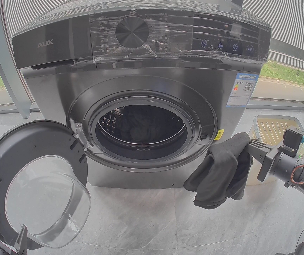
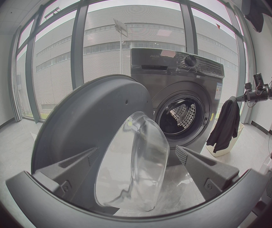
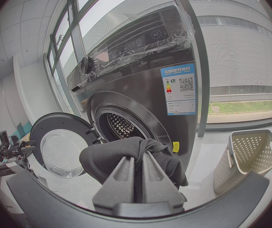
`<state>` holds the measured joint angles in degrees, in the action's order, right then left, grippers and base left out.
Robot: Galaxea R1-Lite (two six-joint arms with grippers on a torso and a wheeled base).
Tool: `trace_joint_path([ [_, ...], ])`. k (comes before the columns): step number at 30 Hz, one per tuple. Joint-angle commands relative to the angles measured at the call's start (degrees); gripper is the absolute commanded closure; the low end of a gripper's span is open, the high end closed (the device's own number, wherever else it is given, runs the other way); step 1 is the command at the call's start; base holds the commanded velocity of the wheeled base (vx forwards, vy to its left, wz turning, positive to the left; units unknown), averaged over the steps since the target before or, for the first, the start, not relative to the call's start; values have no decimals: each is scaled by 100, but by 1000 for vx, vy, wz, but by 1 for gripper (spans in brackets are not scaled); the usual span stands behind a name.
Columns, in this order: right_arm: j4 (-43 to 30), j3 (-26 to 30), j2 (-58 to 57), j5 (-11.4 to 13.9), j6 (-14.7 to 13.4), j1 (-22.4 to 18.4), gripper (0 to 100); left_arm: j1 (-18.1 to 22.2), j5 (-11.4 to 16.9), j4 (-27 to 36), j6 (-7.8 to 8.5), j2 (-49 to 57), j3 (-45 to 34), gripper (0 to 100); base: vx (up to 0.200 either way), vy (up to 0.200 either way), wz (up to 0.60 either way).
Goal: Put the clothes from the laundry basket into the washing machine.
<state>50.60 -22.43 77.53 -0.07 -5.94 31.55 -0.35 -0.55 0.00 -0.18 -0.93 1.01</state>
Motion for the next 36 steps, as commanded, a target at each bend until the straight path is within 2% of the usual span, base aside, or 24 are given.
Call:
trace_joint_path([
  [1, 2, 2, 16, 7, 5, 27, 100, 0, -7, 0, 1, 75, -101, 0, 0, 0, 0],
  [6, 2, 28, 34, 16, 5, 62, 100, 0, -7, 0, 1, 75, -101, 0, 0, 0, 0],
  [12, 2, 11, 16, 16, -4, 159, 100, 0, -7, 0, 1, 75, -101, 0, 0, 200, 0],
  [21, 11, 28, 25, 16, -4, 220, 100, 0, -7, 0, 1, 75, -101, 0, 0, 0, 0],
  [24, 11, 37, 8, 16, -13, 220, 100, 0, -7, 0, 1, 75, -101, 0, -200, 0, 0],
  [36, 2, 63, 8, 16, -4, 229, 100, 0, -7, 0, 1, 75, -101, 0, 0, 0, 0],
])
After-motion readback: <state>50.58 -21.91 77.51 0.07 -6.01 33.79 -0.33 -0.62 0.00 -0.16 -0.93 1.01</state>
